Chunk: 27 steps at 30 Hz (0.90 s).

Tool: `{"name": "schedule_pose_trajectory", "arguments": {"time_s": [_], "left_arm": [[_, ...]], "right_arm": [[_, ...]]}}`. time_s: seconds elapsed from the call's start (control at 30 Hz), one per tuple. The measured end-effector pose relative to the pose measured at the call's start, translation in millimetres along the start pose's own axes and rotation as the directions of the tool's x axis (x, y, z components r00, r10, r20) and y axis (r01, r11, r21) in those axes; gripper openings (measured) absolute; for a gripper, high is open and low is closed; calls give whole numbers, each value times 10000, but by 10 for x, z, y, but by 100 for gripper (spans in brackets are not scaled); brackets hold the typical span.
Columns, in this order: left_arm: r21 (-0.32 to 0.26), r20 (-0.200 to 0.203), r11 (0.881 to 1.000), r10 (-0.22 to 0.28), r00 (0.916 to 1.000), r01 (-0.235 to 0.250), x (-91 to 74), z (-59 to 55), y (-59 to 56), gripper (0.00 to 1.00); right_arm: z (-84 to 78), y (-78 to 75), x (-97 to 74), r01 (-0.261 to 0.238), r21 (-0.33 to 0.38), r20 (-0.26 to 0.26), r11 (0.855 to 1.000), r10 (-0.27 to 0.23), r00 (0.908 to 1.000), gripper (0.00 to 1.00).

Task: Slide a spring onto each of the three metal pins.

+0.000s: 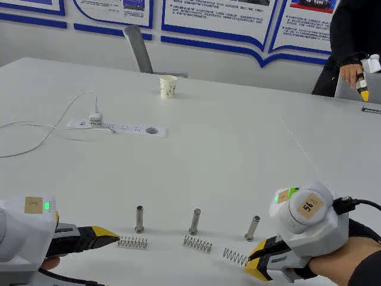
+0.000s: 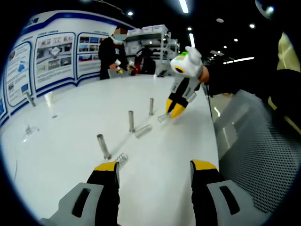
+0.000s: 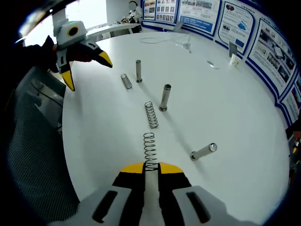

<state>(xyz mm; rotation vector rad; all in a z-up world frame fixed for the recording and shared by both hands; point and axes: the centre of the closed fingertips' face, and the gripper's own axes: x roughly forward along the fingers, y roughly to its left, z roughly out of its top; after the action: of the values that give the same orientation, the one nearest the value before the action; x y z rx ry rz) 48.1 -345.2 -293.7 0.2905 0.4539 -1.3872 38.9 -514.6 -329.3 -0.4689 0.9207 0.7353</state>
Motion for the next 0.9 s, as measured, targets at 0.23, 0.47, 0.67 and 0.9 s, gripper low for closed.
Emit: {"name": "schedule_pose_trajectory", "arguments": {"time_s": [0.23, 0.47, 0.67, 0.9], "left_arm": [[234, -188, 9994, -259, 9995, 264, 89, 27, -5, 60], [459, -359, 9971, -587, 9976, 604, 170, 40, -48, 57], [533, -398, 9963, -661, 9970, 681, 205, 38, -51, 55], [631, -362, 9958, -647, 9972, 669, 238, 63, -50, 52]], "right_arm": [[152, 142, 3, -443, -662, 63, 9968, 449, 9990, 11], [272, 208, 28, -645, -1034, 53, 9925, 654, 9978, 11], [362, 291, 52, -860, -1392, 5, 9865, 869, 9962, 11], [498, 412, 78, -1095, -1825, 58, 9771, 1124, 9936, 11]]}}
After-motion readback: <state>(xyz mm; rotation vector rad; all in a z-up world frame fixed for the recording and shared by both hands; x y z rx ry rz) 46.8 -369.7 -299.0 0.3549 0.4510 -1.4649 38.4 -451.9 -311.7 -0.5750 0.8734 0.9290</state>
